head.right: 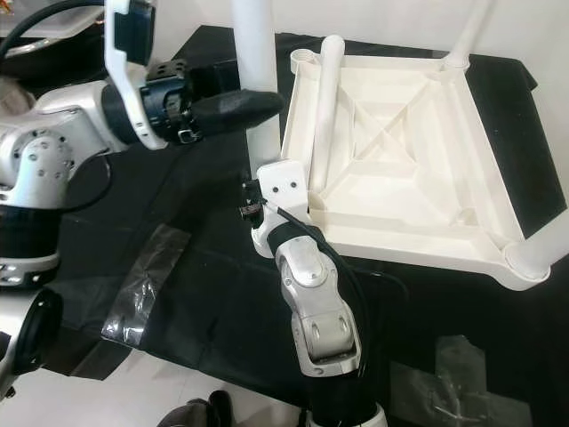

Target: Building children table

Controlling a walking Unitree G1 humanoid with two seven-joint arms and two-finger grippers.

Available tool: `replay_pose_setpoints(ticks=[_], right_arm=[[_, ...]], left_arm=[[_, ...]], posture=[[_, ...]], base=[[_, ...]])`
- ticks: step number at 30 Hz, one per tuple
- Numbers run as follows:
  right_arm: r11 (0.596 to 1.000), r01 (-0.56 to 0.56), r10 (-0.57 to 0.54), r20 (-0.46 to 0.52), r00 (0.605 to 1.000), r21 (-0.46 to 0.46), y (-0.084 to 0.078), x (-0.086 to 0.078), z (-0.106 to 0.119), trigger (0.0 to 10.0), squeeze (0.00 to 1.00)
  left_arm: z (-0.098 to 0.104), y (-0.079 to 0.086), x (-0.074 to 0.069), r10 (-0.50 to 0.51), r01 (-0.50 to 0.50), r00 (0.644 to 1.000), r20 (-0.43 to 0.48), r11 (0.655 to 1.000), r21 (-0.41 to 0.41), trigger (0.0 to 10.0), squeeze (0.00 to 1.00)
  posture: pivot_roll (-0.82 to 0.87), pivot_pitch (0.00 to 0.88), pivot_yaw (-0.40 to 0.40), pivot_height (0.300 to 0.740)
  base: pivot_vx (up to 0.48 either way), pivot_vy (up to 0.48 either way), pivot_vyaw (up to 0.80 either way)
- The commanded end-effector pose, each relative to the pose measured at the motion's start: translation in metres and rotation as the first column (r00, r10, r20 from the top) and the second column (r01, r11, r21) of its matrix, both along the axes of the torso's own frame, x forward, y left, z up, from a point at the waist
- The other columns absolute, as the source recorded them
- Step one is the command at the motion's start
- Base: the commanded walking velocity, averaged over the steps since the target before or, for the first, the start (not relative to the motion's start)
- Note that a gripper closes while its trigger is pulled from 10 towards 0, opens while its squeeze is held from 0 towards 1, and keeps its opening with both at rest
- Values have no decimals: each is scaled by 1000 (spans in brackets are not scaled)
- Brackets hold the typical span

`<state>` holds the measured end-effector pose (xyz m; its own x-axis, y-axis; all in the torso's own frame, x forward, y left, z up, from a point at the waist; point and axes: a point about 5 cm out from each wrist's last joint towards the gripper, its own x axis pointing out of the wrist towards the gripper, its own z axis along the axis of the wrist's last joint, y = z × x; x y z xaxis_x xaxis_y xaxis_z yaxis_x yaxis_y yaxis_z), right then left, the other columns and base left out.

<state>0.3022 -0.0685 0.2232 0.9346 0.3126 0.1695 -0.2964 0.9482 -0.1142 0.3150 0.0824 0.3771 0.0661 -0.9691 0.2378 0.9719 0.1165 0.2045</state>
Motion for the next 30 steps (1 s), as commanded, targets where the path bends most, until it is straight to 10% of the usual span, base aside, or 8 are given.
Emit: replay_pose_setpoints(ticks=[1,5,8,10,19,21,22,30], right_arm=[[999,-22,19,-123,992,-27,4,4,-24,10000,0],[998,-50,46,-105,993,-34,4,7,-20,10000,0],[993,-91,86,-67,994,-74,2,9,-15,10000,918],[990,-126,123,-47,991,-63,0,12,-8,10000,1000],[885,-450,456,27,890,-119,-21,26,34,10000,1000],[824,-536,546,6,838,-185,-33,31,45,10000,631],[761,-607,618,-30,786,-227,-43,34,52,10000,0],[610,-760,760,-105,641,-225,-57,42,61,10000,0]], left_arm=[[1,-11,-7,-69,68,997,30,997,25,0,0],[0,-11,-7,-65,64,997,34,998,27,0,0],[-1,-11,-7,-64,63,997,35,998,30,0,0],[-2,-10,-8,-64,63,997,36,997,35,0,0],[-2,-10,-9,-70,68,996,47,997,46,0,0],[-2,-10,-10,-73,71,996,51,996,49,0,0],[-2,-10,-10,-75,73,996,55,996,51,0,0],[-2,-11,-12,-82,79,995,60,996,51,0,0]], posture=[[26,218,64,740],[26,216,61,740],[23,216,62,740],[25,218,62,740],[28,219,58,740],[29,221,58,740],[28,220,59,740],[37,224,61,740]], base=[[0,0,0],[0,0,0],[0,0,0],[0,0,0],[0,0,0],[0,0,0],[0,0,0],[0,0,0]])
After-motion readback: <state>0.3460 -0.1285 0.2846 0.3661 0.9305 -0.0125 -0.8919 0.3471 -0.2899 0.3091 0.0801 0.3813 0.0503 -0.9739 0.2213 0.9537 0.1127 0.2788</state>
